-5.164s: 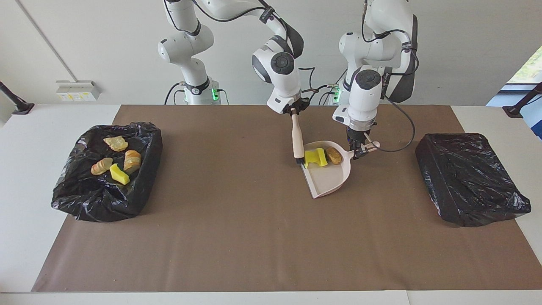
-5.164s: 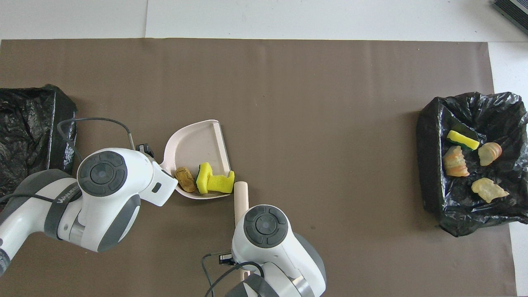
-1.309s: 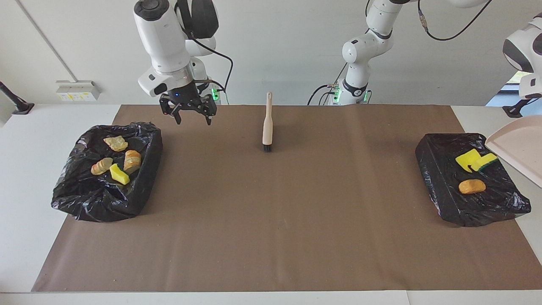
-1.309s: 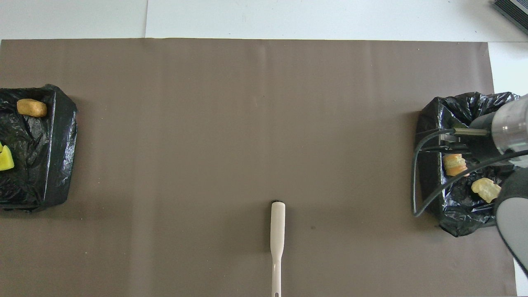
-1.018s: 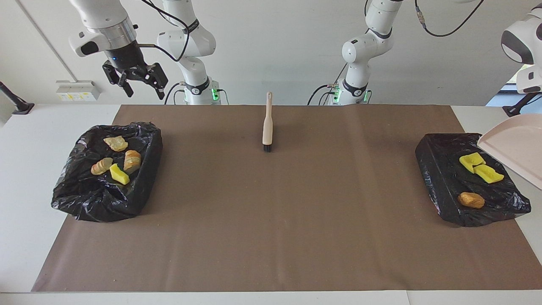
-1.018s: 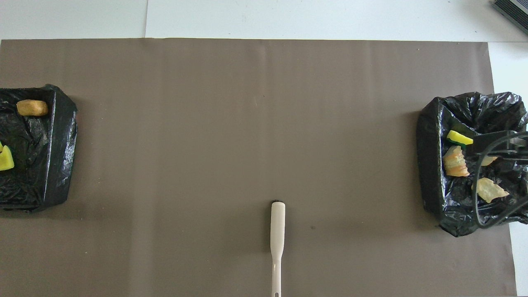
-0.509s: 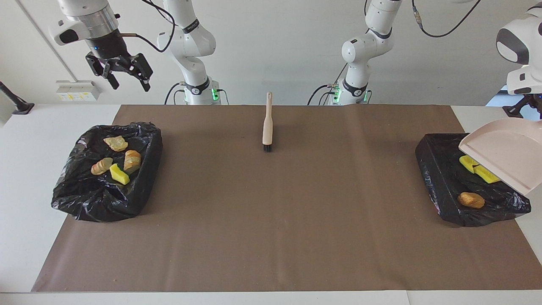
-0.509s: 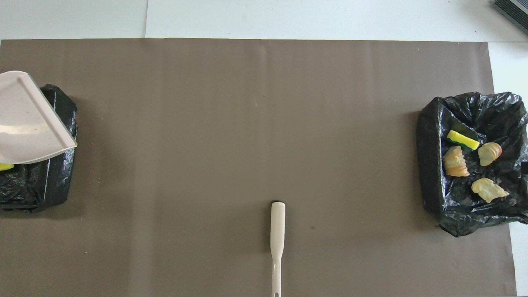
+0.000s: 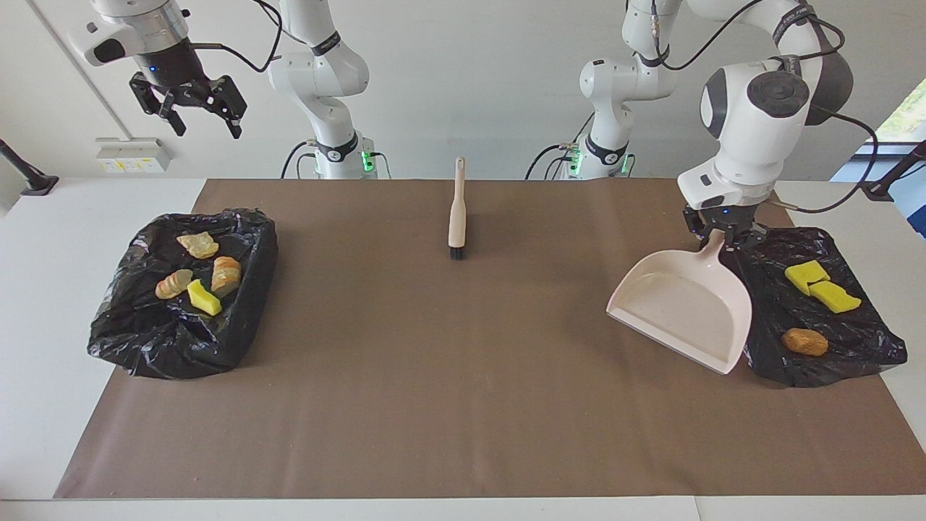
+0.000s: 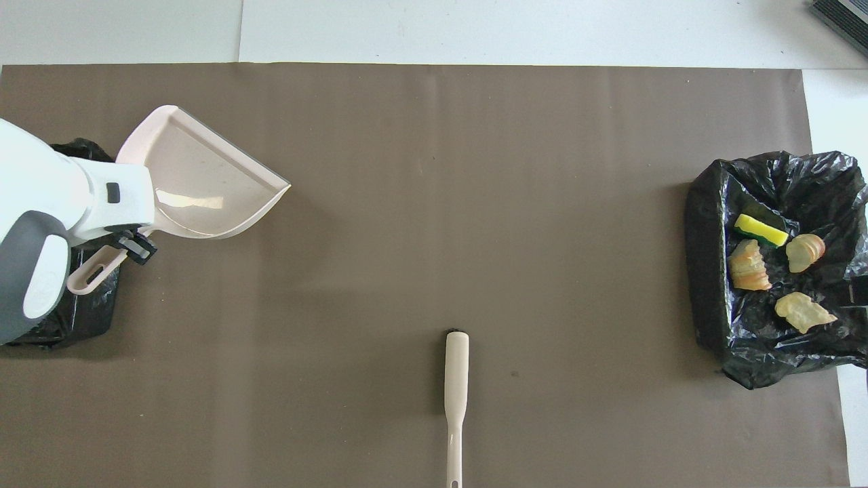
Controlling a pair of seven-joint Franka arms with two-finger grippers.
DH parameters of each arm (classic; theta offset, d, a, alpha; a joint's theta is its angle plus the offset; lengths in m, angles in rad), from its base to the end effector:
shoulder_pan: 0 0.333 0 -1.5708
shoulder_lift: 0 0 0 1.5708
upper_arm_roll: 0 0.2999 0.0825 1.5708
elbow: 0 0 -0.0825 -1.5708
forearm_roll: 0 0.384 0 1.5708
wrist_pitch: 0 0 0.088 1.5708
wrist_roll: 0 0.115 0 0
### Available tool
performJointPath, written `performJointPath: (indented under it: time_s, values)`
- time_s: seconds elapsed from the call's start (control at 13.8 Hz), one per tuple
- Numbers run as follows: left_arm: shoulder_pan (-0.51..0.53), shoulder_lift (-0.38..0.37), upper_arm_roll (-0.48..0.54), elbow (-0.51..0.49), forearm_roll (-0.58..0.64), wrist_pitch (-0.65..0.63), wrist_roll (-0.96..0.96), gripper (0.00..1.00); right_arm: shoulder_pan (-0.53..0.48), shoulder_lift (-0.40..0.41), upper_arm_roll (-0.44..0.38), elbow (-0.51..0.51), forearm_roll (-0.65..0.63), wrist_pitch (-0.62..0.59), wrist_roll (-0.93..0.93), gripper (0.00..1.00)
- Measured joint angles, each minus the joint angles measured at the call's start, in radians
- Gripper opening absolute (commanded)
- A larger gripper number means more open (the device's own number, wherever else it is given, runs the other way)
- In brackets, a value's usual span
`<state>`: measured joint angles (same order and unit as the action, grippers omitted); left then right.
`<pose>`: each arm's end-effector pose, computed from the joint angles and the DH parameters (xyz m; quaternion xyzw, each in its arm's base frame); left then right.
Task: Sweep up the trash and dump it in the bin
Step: 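Bring the empty dustpan back toward the table center with the left gripper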
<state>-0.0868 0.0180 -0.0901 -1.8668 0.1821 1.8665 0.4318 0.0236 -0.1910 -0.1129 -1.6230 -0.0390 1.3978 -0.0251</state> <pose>0.5588 -0.0841 0.4760 -0.9419 0.3245 0.0199 0.0841 0.4745 -0.0535 0.6593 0.9992 -0.0339 -0.0182 0.0076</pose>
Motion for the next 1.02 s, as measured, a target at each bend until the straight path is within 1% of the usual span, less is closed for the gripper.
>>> performJointPath:
  time_s: [0.15, 0.29, 0.51, 0.8, 0.87, 1.02]
  values:
    - [-0.096, 0.03, 0.0, 0.0, -0.03, 0.03, -0.179, 0.0, -0.001, -0.004, 0.0, 0.0, 0.0, 0.0, 0.0, 1.0]
    - [-0.194, 0.075, -0.001, 0.002, -0.063, 0.089, -0.375, 0.0, 0.003, -0.011, 0.004, 0.001, 0.0, 0.0, 0.0, 1.0]
    - [-0.311, 0.154, 0.0, 0.033, -0.088, 0.171, -0.567, 0.0, 0.015, -0.013, 0.007, 0.001, 0.0, 0.0, 0.0, 1.0]
    - [-0.432, 0.265, 0.0, 0.146, -0.146, 0.216, -0.784, 0.0, 0.014, -0.013, 0.007, 0.0, 0.0, 0.0, 0.0, 1.0]
    - [-0.457, 0.284, 0.0, 0.163, -0.151, 0.243, -0.832, 0.0, 0.014, -0.013, 0.007, 0.0, 0.0, 0.0, 0.0, 1.0]
    - [-0.489, 0.304, 0.001, 0.176, -0.159, 0.261, -0.862, 0.0, 0.014, -0.013, 0.007, 0.0, 0.0, 0.0, 0.0, 1.0]
